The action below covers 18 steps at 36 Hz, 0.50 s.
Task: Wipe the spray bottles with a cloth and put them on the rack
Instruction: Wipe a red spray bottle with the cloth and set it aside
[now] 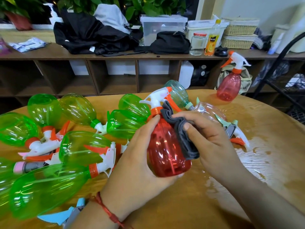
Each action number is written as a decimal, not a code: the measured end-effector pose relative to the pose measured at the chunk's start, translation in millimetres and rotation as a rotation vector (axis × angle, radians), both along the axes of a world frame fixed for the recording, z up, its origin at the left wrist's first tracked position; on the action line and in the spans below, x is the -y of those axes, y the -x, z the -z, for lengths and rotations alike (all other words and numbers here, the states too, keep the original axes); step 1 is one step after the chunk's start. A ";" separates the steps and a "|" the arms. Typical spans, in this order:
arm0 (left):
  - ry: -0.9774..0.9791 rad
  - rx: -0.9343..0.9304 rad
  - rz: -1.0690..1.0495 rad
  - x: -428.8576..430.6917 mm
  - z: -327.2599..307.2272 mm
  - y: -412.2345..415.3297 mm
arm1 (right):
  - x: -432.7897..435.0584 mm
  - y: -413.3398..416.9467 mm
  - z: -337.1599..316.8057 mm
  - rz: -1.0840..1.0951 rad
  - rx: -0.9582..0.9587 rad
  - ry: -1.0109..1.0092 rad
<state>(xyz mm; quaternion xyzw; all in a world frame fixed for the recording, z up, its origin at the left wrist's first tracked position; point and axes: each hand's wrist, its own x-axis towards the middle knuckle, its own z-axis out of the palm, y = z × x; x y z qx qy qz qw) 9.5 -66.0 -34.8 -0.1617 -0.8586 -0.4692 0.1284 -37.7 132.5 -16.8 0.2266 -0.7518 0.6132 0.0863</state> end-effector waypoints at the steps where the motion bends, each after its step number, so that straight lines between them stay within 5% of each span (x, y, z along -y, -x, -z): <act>1: 0.046 -0.037 -0.023 0.2 1.7 2.4 | 0.3 0.2 0.8 0.011 -0.039 -0.028; 11: -0.410 0.101 -0.074 12.2 3.4 14.6 | 6.2 -7.8 5.4 -0.016 -0.287 -0.235; 18: -0.461 0.101 -0.056 4.7 -0.4 9.5 | 6.3 -7.7 6.2 0.010 -0.301 -0.164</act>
